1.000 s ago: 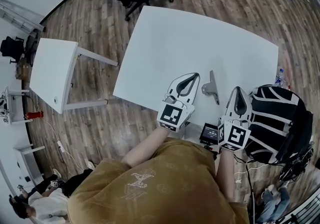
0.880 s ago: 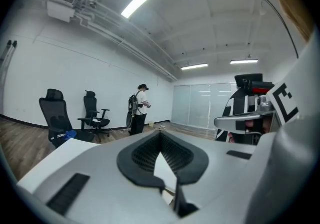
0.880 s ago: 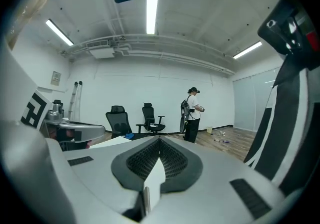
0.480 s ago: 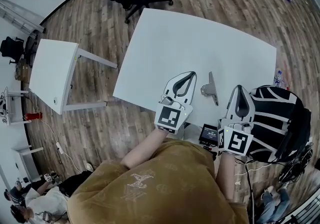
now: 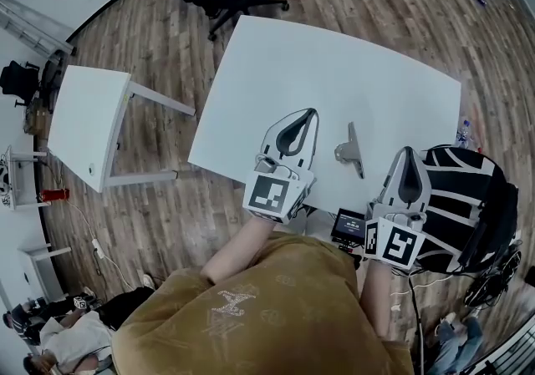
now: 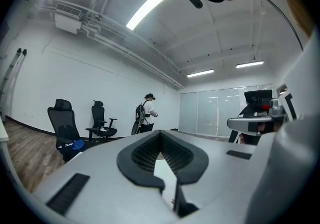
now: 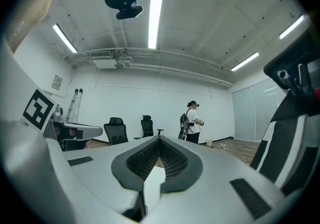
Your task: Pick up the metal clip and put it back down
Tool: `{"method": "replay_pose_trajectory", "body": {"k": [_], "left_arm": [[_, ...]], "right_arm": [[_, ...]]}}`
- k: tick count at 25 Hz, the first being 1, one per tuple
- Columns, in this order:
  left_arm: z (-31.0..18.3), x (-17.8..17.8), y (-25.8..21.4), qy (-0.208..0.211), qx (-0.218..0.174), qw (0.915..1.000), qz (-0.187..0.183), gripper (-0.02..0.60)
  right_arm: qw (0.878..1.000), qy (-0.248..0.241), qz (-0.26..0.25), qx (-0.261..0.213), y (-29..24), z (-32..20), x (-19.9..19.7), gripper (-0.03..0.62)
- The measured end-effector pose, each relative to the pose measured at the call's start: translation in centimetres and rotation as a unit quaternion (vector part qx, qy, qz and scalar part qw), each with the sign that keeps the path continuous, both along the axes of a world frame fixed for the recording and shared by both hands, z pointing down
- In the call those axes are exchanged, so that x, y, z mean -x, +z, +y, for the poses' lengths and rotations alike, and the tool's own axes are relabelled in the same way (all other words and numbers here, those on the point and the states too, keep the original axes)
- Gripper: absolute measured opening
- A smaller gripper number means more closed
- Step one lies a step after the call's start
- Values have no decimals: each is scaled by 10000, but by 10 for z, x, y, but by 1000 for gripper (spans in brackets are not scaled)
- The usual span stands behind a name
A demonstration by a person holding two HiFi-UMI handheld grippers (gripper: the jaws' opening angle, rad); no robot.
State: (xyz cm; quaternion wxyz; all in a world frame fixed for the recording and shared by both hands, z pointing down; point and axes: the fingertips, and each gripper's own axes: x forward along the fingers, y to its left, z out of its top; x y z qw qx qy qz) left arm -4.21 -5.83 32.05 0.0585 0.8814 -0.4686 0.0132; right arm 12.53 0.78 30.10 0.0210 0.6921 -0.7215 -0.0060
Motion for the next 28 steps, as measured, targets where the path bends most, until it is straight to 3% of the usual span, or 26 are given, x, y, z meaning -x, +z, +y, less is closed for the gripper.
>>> {"method": "replay_pose_trajectory", "body": {"k": [7, 16, 28], "left_arm": [[-2, -1, 2, -57, -53, 10000, -21, 6], [-4, 2, 19, -38, -12, 9994, -330, 6], [-5, 4, 19, -24, -145, 9996, -230, 6]], "right_arm": [[9998, 38, 163, 125, 4, -3, 0, 8], [9996, 12, 171, 214, 11, -7, 0, 8], [9996, 45, 134, 255, 11, -11, 2, 8]]}}
